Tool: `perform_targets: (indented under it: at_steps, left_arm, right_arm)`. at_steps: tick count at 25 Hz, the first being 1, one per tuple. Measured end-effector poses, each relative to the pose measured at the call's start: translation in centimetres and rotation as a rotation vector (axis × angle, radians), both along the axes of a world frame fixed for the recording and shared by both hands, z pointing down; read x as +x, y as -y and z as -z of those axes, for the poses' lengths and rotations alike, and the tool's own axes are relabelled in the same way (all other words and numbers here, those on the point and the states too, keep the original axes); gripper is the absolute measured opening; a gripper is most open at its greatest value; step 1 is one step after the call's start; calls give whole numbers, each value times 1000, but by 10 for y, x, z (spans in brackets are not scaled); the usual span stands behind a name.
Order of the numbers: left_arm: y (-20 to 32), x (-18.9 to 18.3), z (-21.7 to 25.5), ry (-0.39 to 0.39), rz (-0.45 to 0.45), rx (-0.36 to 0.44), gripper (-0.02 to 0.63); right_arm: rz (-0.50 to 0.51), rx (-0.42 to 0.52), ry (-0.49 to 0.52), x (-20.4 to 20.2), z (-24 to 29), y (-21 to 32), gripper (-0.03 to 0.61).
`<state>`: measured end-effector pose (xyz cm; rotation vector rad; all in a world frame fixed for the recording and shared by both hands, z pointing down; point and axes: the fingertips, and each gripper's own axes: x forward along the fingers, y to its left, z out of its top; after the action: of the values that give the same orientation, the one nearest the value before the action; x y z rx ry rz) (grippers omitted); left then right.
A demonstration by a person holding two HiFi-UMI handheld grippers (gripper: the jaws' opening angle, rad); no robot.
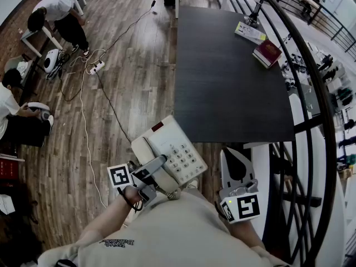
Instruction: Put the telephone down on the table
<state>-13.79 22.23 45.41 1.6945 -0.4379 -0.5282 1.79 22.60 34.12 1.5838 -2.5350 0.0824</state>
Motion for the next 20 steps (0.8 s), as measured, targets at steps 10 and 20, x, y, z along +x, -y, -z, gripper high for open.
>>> perform_targets:
  at_steps: [10,20]
  left_arm:
    - [-15,17,4,2,-15,2,480]
    - [-15,37,4,-34,26,-30,480]
  right_arm:
    - [24,-1,50,4,3,-9,2]
    - [26,1,86,23,0,-16,2]
